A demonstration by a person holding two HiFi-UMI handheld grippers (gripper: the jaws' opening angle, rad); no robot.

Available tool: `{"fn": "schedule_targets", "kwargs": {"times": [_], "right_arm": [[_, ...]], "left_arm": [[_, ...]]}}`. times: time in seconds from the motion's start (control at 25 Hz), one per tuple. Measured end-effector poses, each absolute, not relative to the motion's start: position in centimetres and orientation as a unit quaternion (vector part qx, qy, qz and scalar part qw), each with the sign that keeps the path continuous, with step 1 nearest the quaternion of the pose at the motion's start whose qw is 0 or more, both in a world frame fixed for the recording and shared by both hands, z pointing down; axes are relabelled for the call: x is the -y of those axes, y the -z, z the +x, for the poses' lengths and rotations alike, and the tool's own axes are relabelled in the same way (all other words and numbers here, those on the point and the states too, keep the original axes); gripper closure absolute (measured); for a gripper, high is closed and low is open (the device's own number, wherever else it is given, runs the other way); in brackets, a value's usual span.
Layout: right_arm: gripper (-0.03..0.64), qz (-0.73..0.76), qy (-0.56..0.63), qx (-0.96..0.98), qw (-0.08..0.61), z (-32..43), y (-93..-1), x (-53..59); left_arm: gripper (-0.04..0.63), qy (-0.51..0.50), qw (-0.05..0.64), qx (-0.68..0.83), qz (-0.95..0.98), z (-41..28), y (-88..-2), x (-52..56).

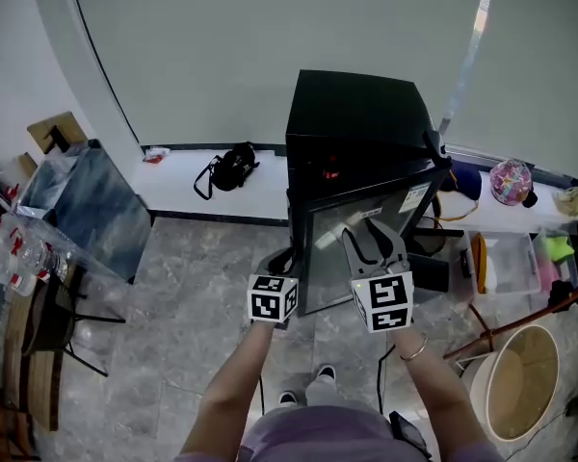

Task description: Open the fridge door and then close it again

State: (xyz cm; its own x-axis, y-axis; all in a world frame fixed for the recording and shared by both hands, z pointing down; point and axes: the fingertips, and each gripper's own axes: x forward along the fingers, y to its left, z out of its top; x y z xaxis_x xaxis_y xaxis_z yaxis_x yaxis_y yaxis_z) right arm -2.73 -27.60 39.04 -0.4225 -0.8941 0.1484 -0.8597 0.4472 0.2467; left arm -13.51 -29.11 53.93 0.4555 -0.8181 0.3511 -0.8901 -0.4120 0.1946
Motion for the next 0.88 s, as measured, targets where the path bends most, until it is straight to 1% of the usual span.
{"fn": "schedule_targets", "kwargs": {"times": [0.32, 0.88], "right_arm": [[0.461, 0.516, 0.055, 0.843, 0.144, -2.5, -40.4, 30.9], [0.463, 0.517, 0.048, 0.839, 0.163, -1.7, -42.1, 35.4]], "left_arm": [[0.522, -0.108, 0.167, 0.502, 0.842, -14.3, -54.0, 32.1], [0.523, -0.104, 0.173, 0.518, 0.831, -15.4, -54.1, 36.6]]}}
